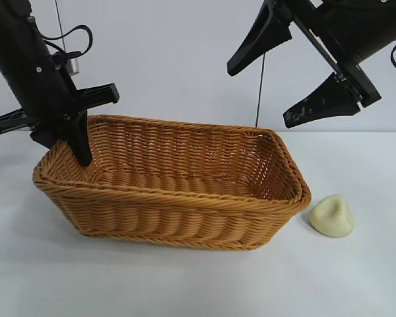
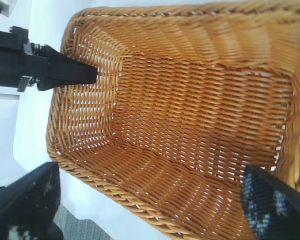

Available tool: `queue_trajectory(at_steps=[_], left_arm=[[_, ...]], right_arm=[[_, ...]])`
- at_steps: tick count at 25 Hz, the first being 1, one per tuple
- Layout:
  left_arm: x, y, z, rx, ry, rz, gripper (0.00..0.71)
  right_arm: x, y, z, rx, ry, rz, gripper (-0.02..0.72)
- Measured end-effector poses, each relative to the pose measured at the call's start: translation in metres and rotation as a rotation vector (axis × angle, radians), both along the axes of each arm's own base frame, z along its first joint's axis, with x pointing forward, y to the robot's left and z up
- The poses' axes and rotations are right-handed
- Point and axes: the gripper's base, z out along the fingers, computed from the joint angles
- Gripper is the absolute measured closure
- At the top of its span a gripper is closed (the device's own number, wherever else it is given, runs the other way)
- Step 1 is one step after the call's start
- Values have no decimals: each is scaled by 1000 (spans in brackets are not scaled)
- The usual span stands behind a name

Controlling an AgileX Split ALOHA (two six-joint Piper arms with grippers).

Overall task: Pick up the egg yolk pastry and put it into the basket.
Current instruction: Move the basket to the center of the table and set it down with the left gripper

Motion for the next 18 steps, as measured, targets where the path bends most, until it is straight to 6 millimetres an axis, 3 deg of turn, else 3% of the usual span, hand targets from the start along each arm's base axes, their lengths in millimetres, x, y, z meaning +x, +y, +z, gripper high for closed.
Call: queue_trajectory(at_steps=[6,13,15,18], left_arm=[[-14,5,-26,-2,19,57,620],[-14,5,-27,-4,13,60,614],[-15,5,-27,-4,15,59,543],[-15,5,-27,-4,19,58,268]], right_arm=[[0,0,0,0,0,1,6],[0,0,0,0,1,1,6],[0,0,0,1,1,0,6],[0,0,0,1,4,-1,6]])
